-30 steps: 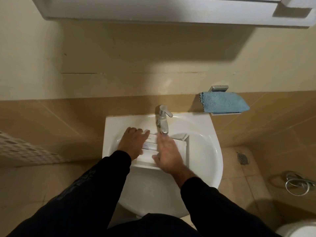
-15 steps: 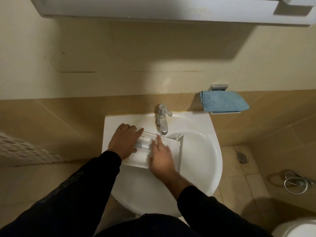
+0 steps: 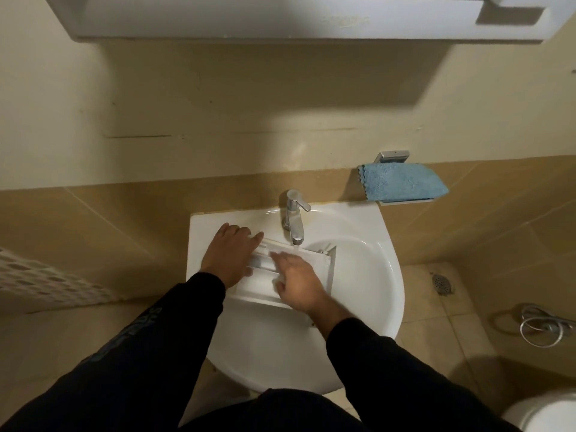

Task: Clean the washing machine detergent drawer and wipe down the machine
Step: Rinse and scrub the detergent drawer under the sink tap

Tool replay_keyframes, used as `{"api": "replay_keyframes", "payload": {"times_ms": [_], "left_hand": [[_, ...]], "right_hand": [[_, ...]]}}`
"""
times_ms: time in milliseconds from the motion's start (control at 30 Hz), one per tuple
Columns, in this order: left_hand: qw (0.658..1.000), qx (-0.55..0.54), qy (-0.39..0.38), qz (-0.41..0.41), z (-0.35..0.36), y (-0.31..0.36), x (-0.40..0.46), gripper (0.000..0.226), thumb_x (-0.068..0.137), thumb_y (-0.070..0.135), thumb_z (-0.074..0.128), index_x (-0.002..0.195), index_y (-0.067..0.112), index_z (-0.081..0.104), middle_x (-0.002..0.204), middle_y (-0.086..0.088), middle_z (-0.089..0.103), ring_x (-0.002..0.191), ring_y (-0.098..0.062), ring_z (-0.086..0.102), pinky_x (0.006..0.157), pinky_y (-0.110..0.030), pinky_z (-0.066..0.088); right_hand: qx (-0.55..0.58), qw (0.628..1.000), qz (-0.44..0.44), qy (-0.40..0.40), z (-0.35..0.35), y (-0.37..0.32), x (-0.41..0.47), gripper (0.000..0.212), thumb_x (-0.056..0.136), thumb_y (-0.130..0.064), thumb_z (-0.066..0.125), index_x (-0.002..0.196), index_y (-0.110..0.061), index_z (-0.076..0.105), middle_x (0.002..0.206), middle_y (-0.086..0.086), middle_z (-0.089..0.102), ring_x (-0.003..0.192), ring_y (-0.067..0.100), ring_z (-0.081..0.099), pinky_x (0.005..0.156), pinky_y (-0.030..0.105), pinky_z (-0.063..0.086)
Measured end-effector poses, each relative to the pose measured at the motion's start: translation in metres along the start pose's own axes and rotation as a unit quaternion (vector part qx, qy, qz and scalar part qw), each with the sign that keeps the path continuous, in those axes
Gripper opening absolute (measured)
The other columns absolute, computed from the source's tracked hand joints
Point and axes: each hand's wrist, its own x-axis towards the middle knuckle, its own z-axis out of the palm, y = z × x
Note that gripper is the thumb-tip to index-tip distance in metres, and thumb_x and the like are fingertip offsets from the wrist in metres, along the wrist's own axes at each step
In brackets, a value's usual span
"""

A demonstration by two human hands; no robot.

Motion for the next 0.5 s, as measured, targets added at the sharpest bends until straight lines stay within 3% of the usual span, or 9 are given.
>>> {"api": "replay_keyframes", "payload": {"times_ms": [100, 167, 200, 300, 400, 500], "left_hand": [[1.000, -0.009, -0.003, -0.013, 0.009, -0.006, -0.011, 0.081, 0.080, 0.048, 0.072, 0.149, 0.024, 0.035, 0.134, -0.003, 0.052, 0.122, -0.025, 0.047, 0.114, -0.038, 0.025], [1.000, -0.017, -0.007, -0.022, 0.015, -0.006, -0.014, 0.081, 0.076, 0.047, 0.074, 0.147, 0.024, 0.040, 0.128, -0.003, 0.055, 0.118, -0.025, 0.050, 0.113, -0.038, 0.026], [0.999, -0.018, -0.015, -0.028, 0.017, -0.005, -0.015, 0.081, 0.075, 0.048, 0.074, 0.145, 0.024, 0.041, 0.125, -0.003, 0.056, 0.115, -0.025, 0.052, 0.112, -0.038, 0.026], [0.997, -0.016, -0.059, -0.049, 0.019, 0.000, -0.016, 0.079, 0.072, 0.049, 0.072, 0.140, 0.023, 0.041, 0.121, -0.003, 0.057, 0.111, -0.026, 0.053, 0.111, -0.039, 0.028], [0.995, -0.018, -0.078, -0.055, 0.019, 0.010, -0.015, 0.074, 0.071, 0.046, 0.072, 0.134, 0.019, 0.042, 0.122, -0.005, 0.056, 0.111, -0.027, 0.052, 0.108, -0.040, 0.031], [0.990, -0.095, -0.100, -0.010, 0.013, 0.032, -0.007, 0.082, 0.068, 0.040, 0.081, 0.136, 0.017, 0.042, 0.135, -0.007, 0.051, 0.120, -0.027, 0.050, 0.101, -0.039, 0.041]], "right_hand": [[-0.088, 0.995, 0.026, 0.047, 0.008, 0.021, -0.015, 0.055, 0.081, -0.024, 0.061, 0.133, -0.007, 0.055, 0.130, 0.015, 0.058, 0.122, 0.034, 0.053, 0.105, 0.042, 0.039], [-0.138, 0.984, 0.091, 0.061, 0.010, 0.024, -0.019, 0.062, 0.072, -0.029, 0.068, 0.128, -0.004, 0.059, 0.129, 0.019, 0.058, 0.123, 0.038, 0.053, 0.104, 0.047, 0.043], [-0.159, 0.978, 0.120, 0.054, 0.010, 0.023, -0.019, 0.069, 0.074, -0.031, 0.069, 0.135, -0.001, 0.053, 0.139, 0.023, 0.051, 0.132, 0.040, 0.046, 0.107, 0.050, 0.040], [-0.212, 0.970, 0.122, -0.008, 0.013, 0.026, -0.012, 0.072, 0.097, -0.032, 0.045, 0.154, -0.002, 0.015, 0.162, 0.019, 0.013, 0.151, 0.034, 0.007, 0.119, 0.053, 0.008], [-0.197, 0.973, 0.117, -0.017, 0.006, 0.032, -0.008, 0.075, 0.098, -0.031, 0.046, 0.156, -0.008, 0.005, 0.164, 0.011, 0.008, 0.152, 0.027, 0.004, 0.120, 0.050, 0.001], [-0.180, 0.981, 0.070, -0.029, 0.002, 0.041, -0.010, 0.076, 0.095, -0.026, 0.050, 0.157, -0.011, 0.009, 0.164, 0.010, 0.012, 0.151, 0.026, 0.007, 0.122, 0.045, 0.003]]}}
